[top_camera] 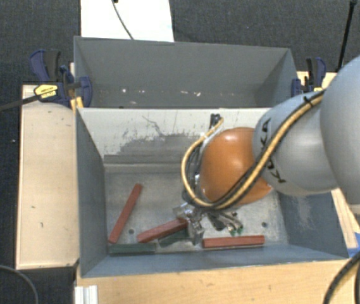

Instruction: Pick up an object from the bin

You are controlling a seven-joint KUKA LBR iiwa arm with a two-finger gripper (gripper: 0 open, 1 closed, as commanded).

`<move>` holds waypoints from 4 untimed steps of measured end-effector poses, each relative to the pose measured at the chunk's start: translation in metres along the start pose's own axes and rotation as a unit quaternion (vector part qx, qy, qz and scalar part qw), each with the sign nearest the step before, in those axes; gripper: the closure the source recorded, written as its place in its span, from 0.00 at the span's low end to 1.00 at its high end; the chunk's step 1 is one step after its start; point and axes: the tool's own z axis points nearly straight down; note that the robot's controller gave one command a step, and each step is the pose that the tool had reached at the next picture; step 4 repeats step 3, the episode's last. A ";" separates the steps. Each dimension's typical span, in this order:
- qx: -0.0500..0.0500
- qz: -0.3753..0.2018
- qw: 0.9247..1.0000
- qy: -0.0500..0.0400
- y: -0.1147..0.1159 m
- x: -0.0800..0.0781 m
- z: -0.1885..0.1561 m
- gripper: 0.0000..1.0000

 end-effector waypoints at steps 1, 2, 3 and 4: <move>0.000 0.000 1.000 0.002 0.000 0.001 -0.003 1.00; -0.001 0.001 1.000 0.005 0.001 0.002 -0.021 1.00; 0.000 0.001 1.000 0.001 0.000 0.000 -0.036 1.00; 0.000 0.001 1.000 0.001 0.000 0.000 -0.036 1.00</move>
Offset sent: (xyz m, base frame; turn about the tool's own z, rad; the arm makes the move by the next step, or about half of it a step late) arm 0.0000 0.0001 0.0212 0.0000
